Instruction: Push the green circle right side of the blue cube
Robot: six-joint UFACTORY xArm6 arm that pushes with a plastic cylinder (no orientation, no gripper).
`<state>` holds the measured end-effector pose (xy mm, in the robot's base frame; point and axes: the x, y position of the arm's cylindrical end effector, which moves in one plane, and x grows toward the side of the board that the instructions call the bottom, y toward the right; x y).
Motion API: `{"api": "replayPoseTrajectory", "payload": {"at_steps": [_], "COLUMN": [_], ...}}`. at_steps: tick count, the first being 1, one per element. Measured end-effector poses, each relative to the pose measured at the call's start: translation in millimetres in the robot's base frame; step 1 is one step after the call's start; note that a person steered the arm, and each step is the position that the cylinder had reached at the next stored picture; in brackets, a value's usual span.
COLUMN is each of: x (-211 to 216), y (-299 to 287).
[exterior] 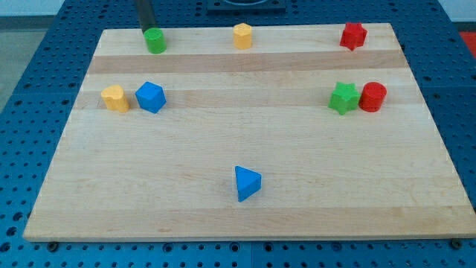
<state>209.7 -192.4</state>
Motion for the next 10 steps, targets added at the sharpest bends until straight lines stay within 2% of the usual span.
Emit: {"api": "replayPoseTrajectory", "payload": {"at_steps": [3,5,7,8,10], "x": [43,46,46,56,83], "y": [53,34,-10,-13,28]}}
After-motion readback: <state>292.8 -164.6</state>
